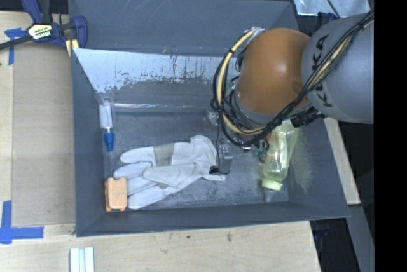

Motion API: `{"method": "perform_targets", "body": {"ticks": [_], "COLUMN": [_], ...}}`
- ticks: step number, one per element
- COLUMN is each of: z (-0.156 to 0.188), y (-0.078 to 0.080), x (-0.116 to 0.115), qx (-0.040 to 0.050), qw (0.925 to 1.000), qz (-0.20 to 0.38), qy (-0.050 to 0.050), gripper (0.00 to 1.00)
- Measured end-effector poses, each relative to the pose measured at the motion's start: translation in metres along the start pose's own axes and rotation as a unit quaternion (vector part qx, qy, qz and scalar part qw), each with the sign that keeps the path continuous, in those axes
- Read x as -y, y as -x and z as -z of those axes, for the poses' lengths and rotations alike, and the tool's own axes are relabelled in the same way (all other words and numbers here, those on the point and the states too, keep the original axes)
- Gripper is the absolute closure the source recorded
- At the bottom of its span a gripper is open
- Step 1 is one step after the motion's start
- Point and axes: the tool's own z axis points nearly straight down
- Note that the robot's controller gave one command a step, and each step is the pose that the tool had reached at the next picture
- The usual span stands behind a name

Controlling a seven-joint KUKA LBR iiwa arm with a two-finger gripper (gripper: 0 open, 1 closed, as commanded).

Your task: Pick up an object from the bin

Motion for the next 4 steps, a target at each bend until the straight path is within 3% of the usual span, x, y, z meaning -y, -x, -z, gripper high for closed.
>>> {"method": "perform_targets", "body": {"ticks": [1, 2, 3, 4], "z": [0.002, -0.015, -0.073, -0.087], "y": [0.0, 0.006, 0.009, 0.019], "x": [0.0, 0.018, 0.008, -0.014], "qx": [0.001, 0.0065, 0.005, 0.0069], "qw": [1.0, 0.9993, 0.9985, 0.9951], "qz": [0.0, 0.036, 0.055, 0.098], "qy": [0.0, 0.001, -0.001, 0.0], "gripper": [0.0, 0.0, 0.0, 1.0]}}
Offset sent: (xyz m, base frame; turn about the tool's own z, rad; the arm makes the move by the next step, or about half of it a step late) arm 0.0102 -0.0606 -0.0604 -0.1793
